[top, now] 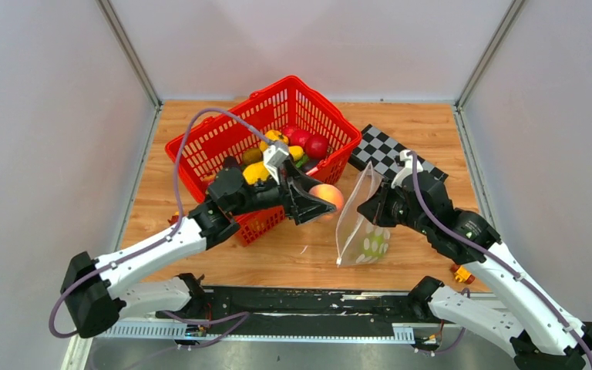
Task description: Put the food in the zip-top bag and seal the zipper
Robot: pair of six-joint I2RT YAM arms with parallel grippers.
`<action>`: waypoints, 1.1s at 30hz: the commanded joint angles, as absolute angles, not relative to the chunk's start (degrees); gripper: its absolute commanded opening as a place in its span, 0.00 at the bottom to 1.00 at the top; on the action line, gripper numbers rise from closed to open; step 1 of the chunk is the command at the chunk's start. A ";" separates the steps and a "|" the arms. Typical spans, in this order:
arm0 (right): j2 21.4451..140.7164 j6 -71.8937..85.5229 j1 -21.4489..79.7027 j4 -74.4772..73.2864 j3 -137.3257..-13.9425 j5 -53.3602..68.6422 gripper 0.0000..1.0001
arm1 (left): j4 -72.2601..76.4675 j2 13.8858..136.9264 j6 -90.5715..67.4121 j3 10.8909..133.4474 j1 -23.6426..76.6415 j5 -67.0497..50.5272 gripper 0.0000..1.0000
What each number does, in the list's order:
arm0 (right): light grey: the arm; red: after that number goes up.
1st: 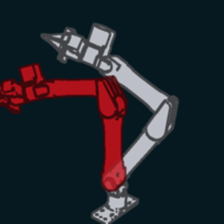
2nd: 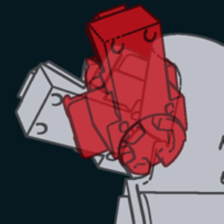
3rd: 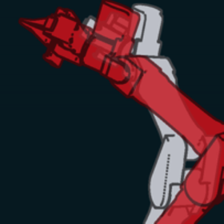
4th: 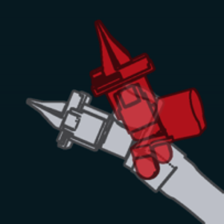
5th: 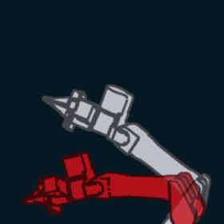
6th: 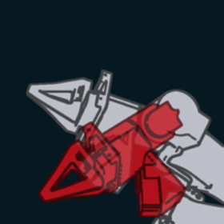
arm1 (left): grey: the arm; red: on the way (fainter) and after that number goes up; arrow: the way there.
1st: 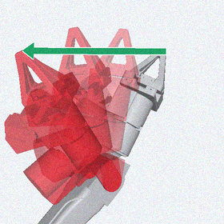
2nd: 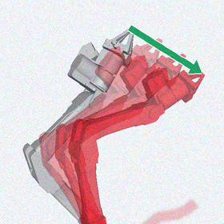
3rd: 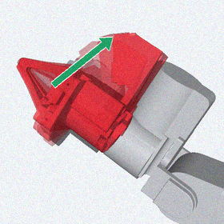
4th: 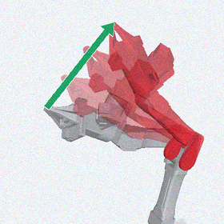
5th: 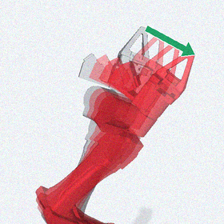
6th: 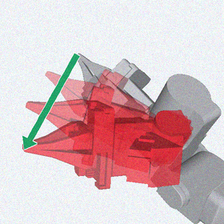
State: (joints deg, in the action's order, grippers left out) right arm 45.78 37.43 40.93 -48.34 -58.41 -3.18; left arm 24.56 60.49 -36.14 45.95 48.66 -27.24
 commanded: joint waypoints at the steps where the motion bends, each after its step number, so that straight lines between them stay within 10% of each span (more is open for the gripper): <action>1: 44.42 38.23 40.78 -46.57 -58.75 -4.17 0.00 | 32.81 65.43 -37.88 49.00 52.01 -32.76 0.57; 9: 43.68 38.59 40.72 -47.11 -58.58 -4.41 0.00 | 44.35 73.03 -43.40 49.11 55.72 -36.80 0.58; 33: 41.43 35.96 40.78 -46.70 -59.59 2.05 0.00 | 18.42 74.46 -25.90 52.65 59.06 -14.91 0.59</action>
